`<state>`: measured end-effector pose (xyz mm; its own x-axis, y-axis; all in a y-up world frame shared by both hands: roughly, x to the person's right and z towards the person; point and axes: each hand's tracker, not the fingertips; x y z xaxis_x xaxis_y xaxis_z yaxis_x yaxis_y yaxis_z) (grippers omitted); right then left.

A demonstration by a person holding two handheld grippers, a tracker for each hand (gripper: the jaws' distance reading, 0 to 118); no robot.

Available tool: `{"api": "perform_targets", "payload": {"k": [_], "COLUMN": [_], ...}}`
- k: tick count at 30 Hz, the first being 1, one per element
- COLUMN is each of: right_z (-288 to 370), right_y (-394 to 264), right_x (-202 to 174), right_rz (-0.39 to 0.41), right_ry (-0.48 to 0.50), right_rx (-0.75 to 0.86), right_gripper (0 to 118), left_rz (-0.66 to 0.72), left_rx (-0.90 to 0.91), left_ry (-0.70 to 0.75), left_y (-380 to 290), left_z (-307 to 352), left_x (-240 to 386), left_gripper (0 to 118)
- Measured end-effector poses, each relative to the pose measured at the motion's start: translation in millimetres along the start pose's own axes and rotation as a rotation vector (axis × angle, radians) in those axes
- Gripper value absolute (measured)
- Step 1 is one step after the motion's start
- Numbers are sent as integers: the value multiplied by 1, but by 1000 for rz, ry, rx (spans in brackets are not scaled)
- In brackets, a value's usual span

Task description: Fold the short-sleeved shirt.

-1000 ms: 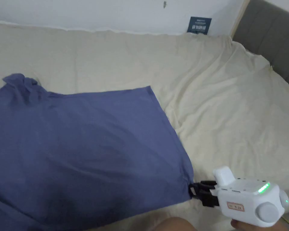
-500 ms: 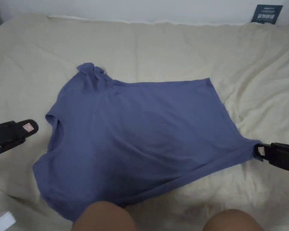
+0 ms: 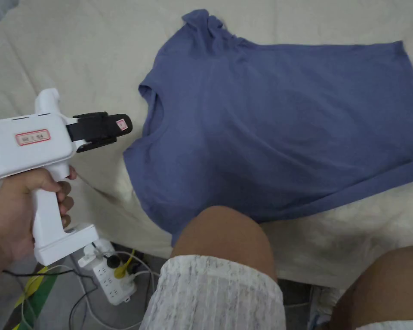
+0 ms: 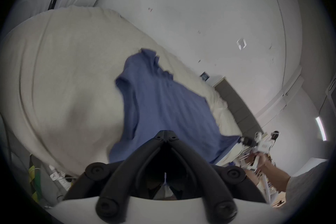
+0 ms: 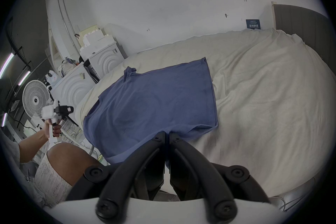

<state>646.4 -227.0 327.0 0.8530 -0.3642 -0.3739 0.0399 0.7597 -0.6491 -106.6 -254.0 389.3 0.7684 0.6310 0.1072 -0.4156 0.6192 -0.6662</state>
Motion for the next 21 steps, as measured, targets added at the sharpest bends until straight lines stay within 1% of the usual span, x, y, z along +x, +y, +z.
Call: {"api": "perform_targets", "payload": {"k": [1, 2, 3, 4, 6, 8, 13, 14, 15, 17, 18, 19, 20, 21], "right_z": [2, 4, 4, 4, 3, 4, 4, 4, 5, 6, 6, 6, 7, 7], "right_y": [0, 0, 0, -1, -4, -5, -7, -7, -6, -6, -7, -7, -7, -7], "right_x": [-4, -7, -7, -5, -5, -5, -7, -6, -6, -5, -4, -4, -4, -6], "right_rz": [3, 8, 9, 5, 5, 2, 6, 6, 7, 7, 6, 5, 6, 7], "right_ry": [0, -1, -5, -5, -12, -17, -26, -27, -29, -32, -32, -32, -35, -38], "right_rx": [-2, -7, -10, -14, -20, -21, -27, -27, -28, -27, -27, -27, -28, -29], "right_gripper": [5, 5, 5, 4, 5, 5, 5, 5, 5, 5, 5, 5, 5, 5], "left_rz": [-6, -7, 27, 18, 18, 46, 31, 42, 29, 26, 14, 31, 48, 53], "left_rx": [-19, -42, -65, -74, -124, -128, -127, -117, -92, -89, -93, -96, -102, -105], "left_ry": [48, 68, 47, 97, 135, 122, 146, 125, 119, 123, 133, 113, 92, 85], "left_y": [-11, -22, -37, -48, -69, -85, -103, -103, -101, -100, -100, -100, -99, -98], "left_z": [0, 0, 0, -1, -7, -8, -17, -17, -16, -18, -20, -19, -17, -13], "left_x": [-6, -15, -23, -29, -43, -51, -57, -59, -56, -54, -53, -52, -53, -52], "left_gripper": [0, 0, 0, 0, 0, 0, 0, 1, 8, 17, 17, 19, 25, 42]}}
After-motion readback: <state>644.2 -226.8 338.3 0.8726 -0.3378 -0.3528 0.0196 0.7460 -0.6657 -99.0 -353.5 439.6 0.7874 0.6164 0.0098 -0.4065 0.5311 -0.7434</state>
